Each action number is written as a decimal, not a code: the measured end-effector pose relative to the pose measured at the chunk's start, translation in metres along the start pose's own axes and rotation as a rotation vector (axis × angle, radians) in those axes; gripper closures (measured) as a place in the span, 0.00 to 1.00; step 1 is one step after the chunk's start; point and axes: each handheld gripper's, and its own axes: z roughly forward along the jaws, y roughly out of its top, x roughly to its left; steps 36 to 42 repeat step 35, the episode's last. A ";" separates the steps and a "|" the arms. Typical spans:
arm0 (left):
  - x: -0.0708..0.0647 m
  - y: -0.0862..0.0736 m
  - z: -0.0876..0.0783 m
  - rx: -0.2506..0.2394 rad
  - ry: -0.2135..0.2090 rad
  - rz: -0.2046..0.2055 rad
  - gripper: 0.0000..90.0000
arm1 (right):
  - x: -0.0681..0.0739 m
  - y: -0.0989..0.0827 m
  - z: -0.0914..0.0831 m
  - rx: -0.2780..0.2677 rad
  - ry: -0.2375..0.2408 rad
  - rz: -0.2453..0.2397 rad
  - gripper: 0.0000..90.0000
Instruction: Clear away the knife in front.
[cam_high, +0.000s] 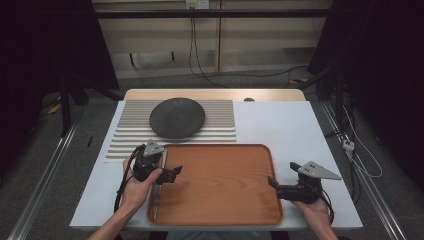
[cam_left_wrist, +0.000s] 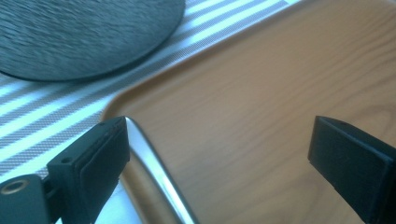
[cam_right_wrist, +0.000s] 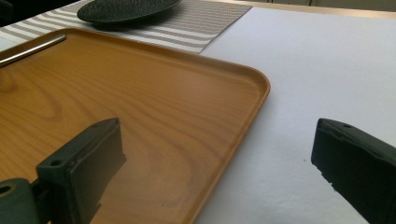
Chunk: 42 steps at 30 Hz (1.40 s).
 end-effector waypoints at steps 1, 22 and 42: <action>-0.001 0.000 -0.002 -0.011 0.009 -0.001 0.06 | 0.000 0.000 0.000 0.000 0.000 0.000 0.02; 0.016 -0.035 -0.034 -0.102 0.008 -0.078 0.06 | -0.001 0.000 -0.001 -0.003 -0.010 0.007 0.03; 0.008 -0.044 -0.030 -0.105 0.002 -0.034 0.06 | 0.001 -0.001 -0.003 -0.001 -0.011 0.002 0.03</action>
